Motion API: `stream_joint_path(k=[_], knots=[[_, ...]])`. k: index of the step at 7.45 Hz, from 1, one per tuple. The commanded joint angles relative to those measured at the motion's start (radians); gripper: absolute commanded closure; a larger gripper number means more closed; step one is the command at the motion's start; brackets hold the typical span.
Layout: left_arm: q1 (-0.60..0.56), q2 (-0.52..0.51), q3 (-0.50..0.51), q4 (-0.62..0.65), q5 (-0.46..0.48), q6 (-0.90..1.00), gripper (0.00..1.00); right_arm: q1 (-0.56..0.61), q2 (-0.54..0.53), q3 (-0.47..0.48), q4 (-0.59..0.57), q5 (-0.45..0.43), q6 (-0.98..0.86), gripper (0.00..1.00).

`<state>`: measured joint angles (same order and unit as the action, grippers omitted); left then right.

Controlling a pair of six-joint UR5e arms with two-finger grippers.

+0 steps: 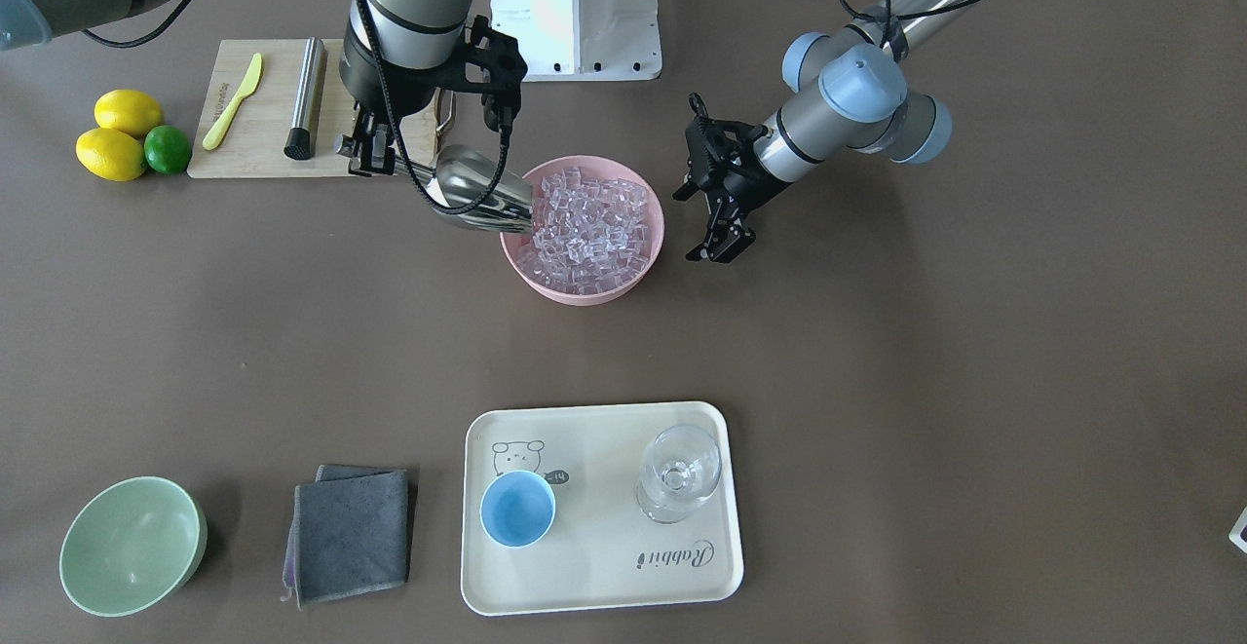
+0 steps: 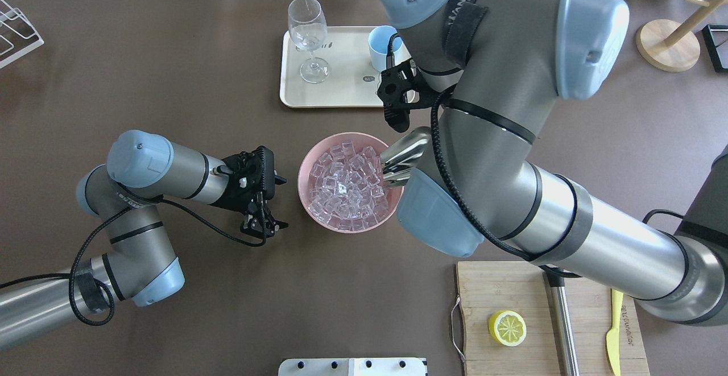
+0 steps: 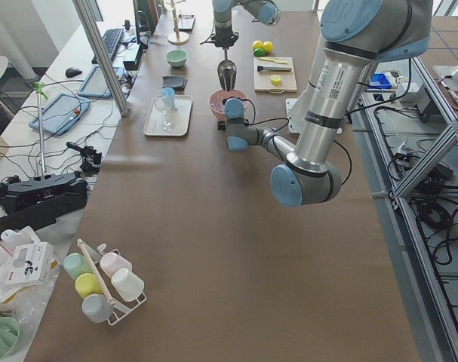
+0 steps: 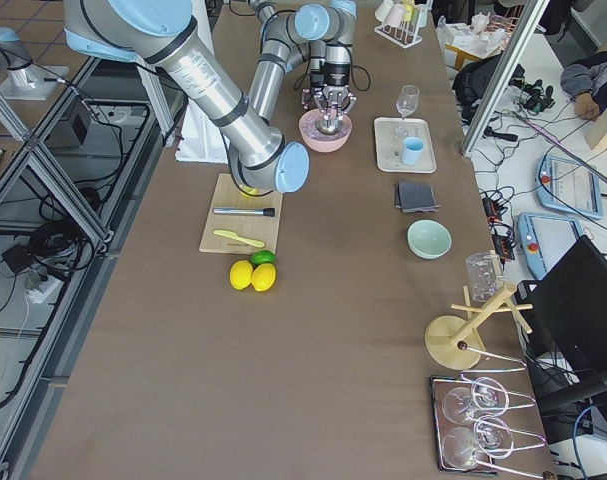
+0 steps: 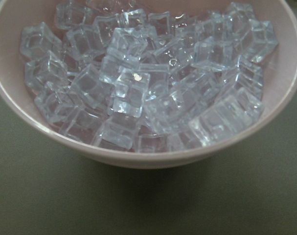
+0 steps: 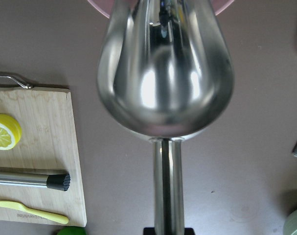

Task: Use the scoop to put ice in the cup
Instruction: 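Carry the scoop over the pink bowl with the right gripper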

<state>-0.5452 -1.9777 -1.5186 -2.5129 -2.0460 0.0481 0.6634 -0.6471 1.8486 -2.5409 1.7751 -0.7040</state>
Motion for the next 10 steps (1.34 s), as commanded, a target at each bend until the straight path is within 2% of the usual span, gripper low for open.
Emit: stream_joint_path(k=[1,5,7,10], knots=[[0.001,-0.001,0.0,0.0,0.001,0.002,0.01,-0.037,0.058,-0.081,-0.053,-0.042,0.038,1.0],[0.002,-0.003,0.0,0.0,0.001,0.002,0.01,-0.05,0.07,-0.129,-0.056,-0.069,0.038,1.0],[0.002,-0.003,0.0,0.0,0.001,-0.001,0.01,-0.076,0.118,-0.19,-0.056,-0.074,0.043,1.0],[0.002,-0.004,0.0,0.002,0.003,-0.001,0.01,-0.1,0.142,-0.233,-0.055,-0.123,0.072,1.0]])
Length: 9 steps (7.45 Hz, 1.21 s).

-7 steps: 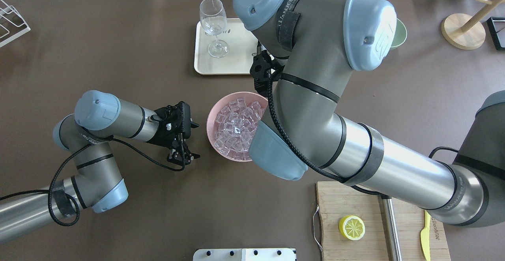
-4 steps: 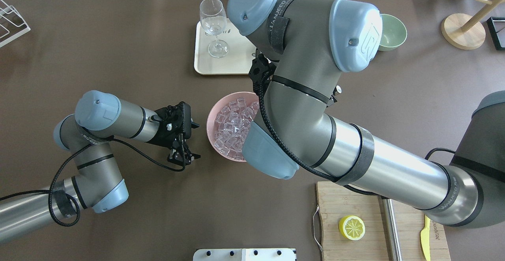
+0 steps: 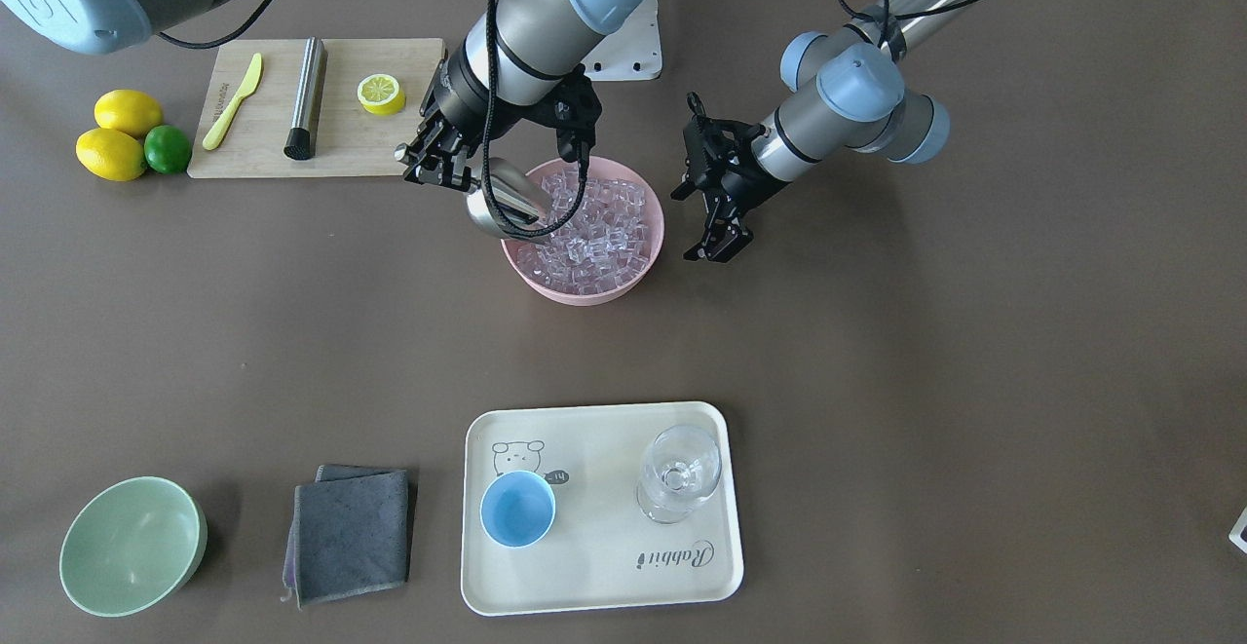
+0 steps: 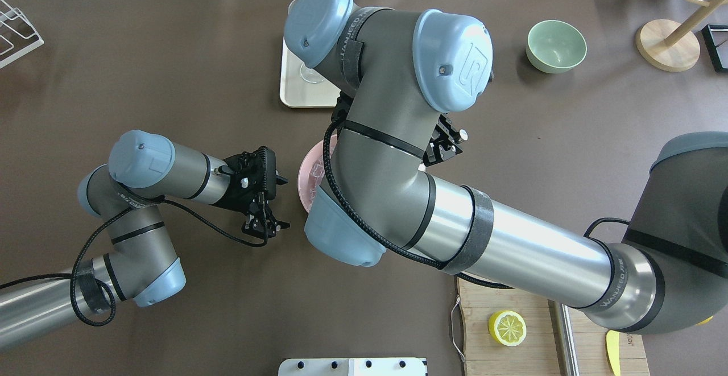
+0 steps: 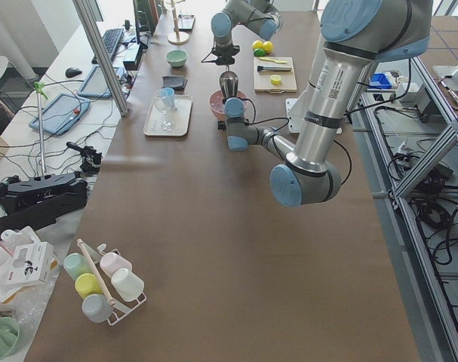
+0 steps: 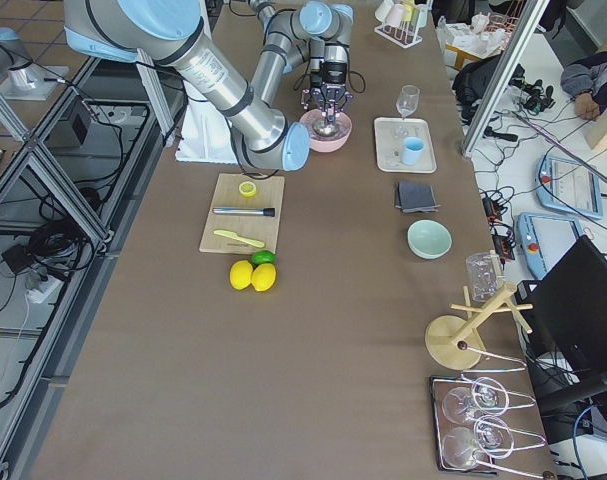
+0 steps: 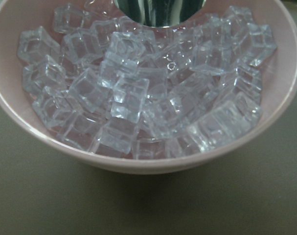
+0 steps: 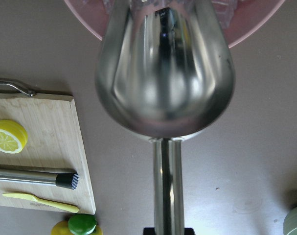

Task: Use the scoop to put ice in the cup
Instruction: 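Carry the scoop over the pink bowl with the right gripper, then dig the scoop into the ice cubes while the left gripper holds the bowl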

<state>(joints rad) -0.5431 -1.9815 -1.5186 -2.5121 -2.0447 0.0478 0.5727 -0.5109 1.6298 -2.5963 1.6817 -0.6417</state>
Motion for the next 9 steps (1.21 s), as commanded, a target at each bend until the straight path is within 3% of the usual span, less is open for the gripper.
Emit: stream_joint_path(k=[1,9], knots=[[0.0,0.0,0.0,0.001,0.001,-0.002,0.01,-0.01,0.002,-0.016,0.001,-0.048,0.008,1.0],[0.003,-0.002,0.003,-0.001,0.006,-0.006,0.01,-0.05,0.011,-0.088,0.07,-0.079,0.03,1.0]])
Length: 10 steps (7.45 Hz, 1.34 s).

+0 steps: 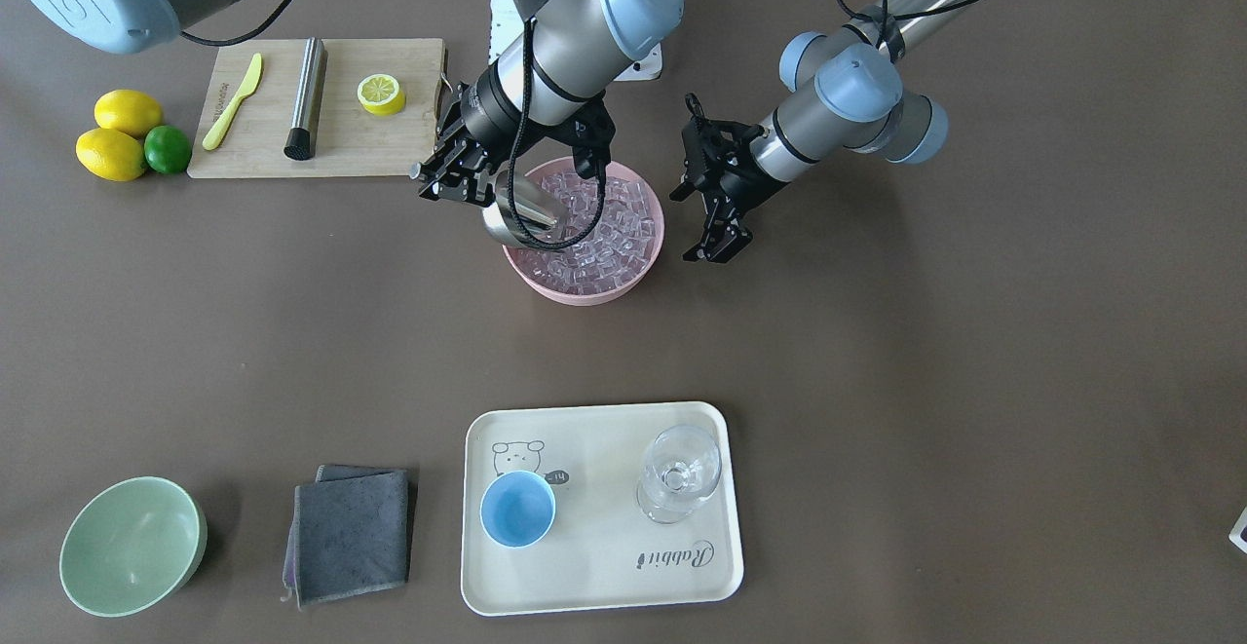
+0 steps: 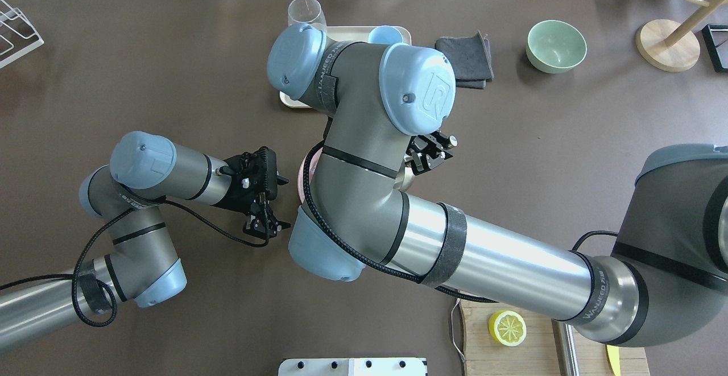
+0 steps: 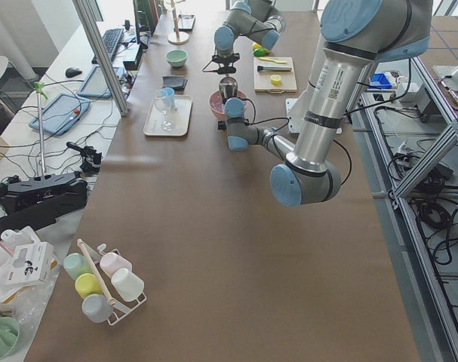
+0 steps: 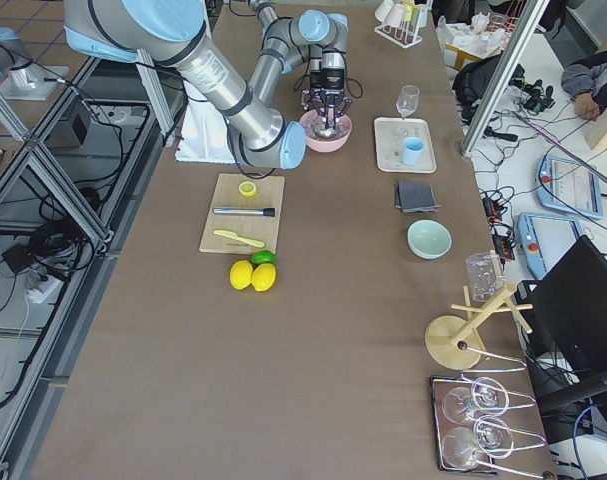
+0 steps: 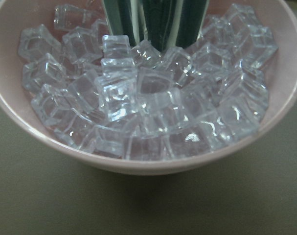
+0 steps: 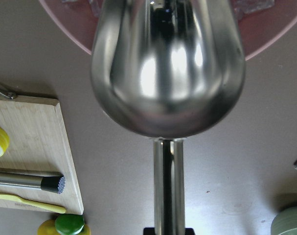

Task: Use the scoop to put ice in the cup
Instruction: 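Dig the scoop into the ice cubes while the left gripper holds the bowl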

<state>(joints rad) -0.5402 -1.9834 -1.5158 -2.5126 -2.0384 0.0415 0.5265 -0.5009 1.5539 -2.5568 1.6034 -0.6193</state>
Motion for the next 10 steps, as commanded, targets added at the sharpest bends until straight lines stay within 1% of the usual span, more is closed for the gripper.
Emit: stream_joint_path(k=[1,3,4,5,6,8,9,10], knots=[[0.0,0.0,0.0,0.0,0.0,0.0,0.01,-0.008,0.001,-0.011,0.052,0.003,0.025,1.0],[0.0,0.0,0.0,0.0,0.0,0.0,0.01,-0.008,-0.017,0.008,0.119,0.004,0.029,1.0],[0.0,0.0,0.0,0.0,0.0,0.0,0.01,-0.01,-0.049,0.011,0.182,0.009,0.03,1.0],[0.0,0.0,0.0,0.0,0.0,0.0,0.01,-0.008,-0.094,0.056,0.217,0.01,0.029,1.0],[0.0,-0.002,0.0,0.0,0.001,0.0,0.01,-0.008,-0.16,0.13,0.26,0.013,0.027,1.0],[0.0,-0.003,0.0,0.001,0.001,0.0,0.01,-0.008,-0.238,0.213,0.326,0.035,0.03,1.0],[0.002,-0.005,0.0,0.003,0.001,0.0,0.01,-0.008,-0.254,0.213,0.369,0.044,0.036,1.0],[0.008,-0.011,0.0,0.005,0.001,-0.002,0.01,-0.008,-0.254,0.212,0.383,0.046,0.036,1.0]])
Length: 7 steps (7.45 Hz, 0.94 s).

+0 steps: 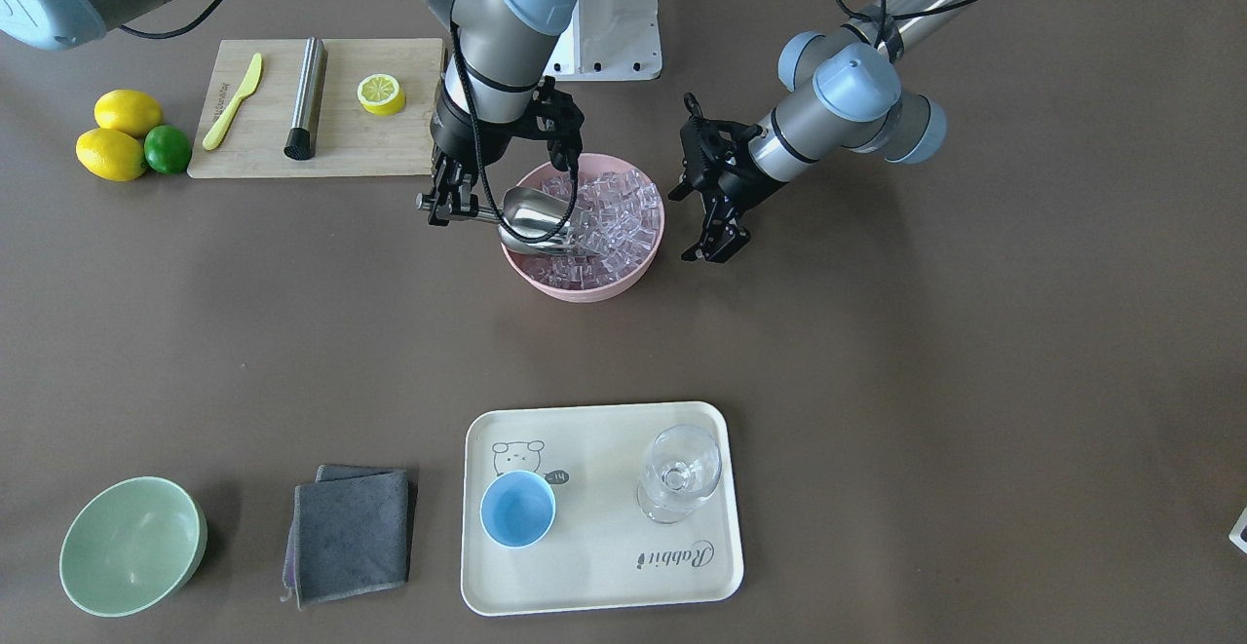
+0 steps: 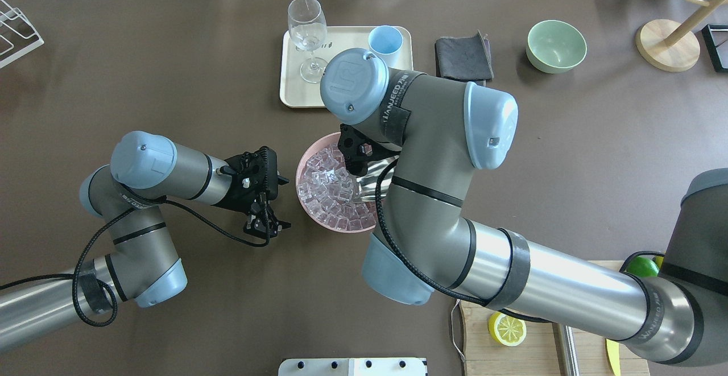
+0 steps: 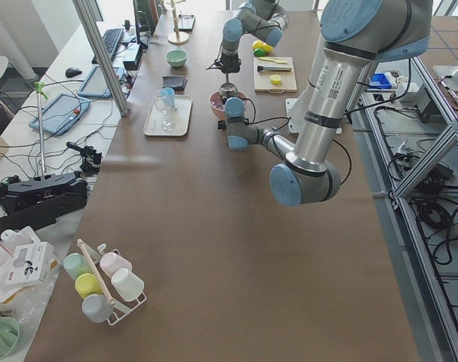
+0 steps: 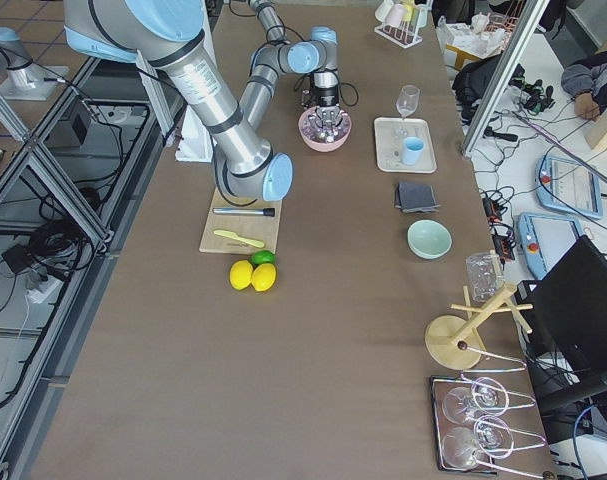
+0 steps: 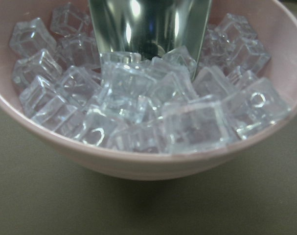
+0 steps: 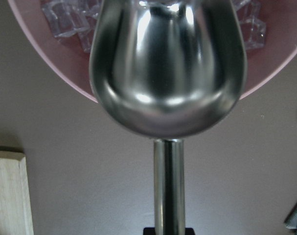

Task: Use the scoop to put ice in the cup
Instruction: 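Dig the scoop into the ice cubes while the left gripper holds the bowl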

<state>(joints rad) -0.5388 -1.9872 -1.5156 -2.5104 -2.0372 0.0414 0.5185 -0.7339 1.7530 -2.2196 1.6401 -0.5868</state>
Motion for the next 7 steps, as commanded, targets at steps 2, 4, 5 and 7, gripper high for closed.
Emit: stream_joint_path(k=[2,4,5,7], knots=[[0.016,-0.024,0.014,0.004,0.002,-0.002,0.01,0.0,-0.044,-0.022,0.142,0.027,0.05,1.0],[0.016,-0.028,0.017,0.004,0.002,-0.002,0.01,0.0,-0.09,-0.012,0.237,0.049,0.048,1.0],[0.014,-0.028,0.017,0.004,0.002,-0.002,0.01,0.0,-0.104,0.002,0.259,0.079,0.05,1.0],[0.014,-0.027,0.017,0.002,0.0,-0.002,0.01,0.0,-0.13,0.006,0.32,0.084,0.05,1.0]])
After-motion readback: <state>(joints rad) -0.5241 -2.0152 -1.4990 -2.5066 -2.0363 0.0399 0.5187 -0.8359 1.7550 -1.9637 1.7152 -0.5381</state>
